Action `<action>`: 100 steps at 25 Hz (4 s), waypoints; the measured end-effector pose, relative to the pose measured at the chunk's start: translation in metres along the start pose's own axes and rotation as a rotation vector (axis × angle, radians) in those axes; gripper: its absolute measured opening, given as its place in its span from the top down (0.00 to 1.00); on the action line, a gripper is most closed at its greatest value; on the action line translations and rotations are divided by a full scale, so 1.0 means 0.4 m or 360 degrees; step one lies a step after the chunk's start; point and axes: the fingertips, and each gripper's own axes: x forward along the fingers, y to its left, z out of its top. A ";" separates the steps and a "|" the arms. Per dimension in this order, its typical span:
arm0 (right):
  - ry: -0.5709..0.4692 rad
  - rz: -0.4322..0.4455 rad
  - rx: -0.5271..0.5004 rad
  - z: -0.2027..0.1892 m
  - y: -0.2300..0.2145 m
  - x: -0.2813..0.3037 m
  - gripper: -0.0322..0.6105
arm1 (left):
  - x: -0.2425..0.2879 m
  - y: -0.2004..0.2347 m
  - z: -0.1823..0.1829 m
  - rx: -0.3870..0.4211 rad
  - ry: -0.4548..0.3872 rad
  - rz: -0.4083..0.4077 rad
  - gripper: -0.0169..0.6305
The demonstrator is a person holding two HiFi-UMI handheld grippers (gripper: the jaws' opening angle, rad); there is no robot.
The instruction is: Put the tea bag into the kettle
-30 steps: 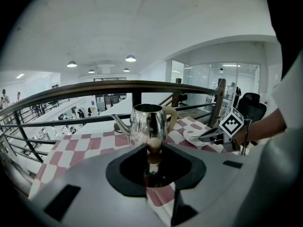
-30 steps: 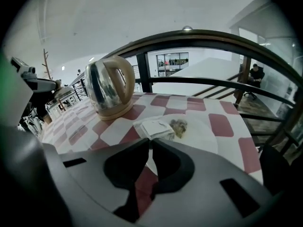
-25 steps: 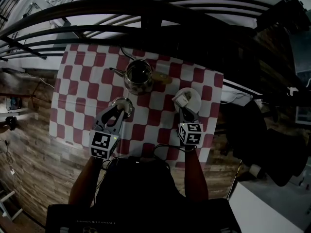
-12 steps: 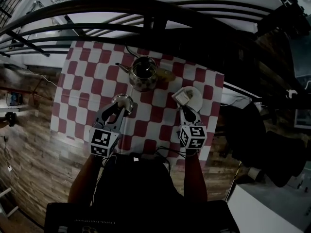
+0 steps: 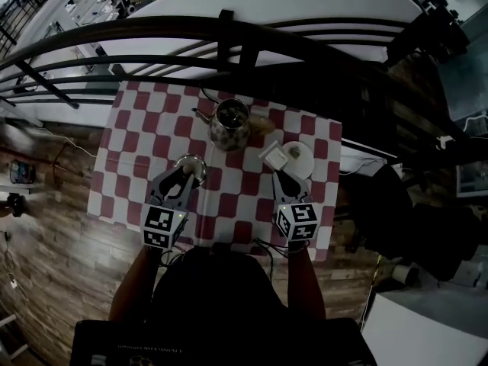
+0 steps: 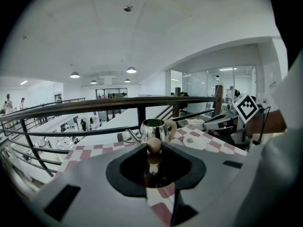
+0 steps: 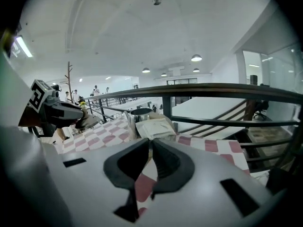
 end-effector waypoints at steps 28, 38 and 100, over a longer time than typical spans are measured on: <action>-0.0311 0.0061 -0.0212 0.269 0.155 -0.043 0.89 | -0.131 0.077 -0.024 -0.0073 -0.0082 0.0042 0.82; -0.0335 0.0111 -0.0269 0.329 0.156 0.039 0.89 | -0.140 0.087 -0.037 -0.0107 -0.0076 0.0071 0.82; -0.0355 0.0319 -0.0133 0.286 0.225 0.104 0.93 | -0.046 0.120 -0.001 -0.0071 -0.0055 0.0019 0.82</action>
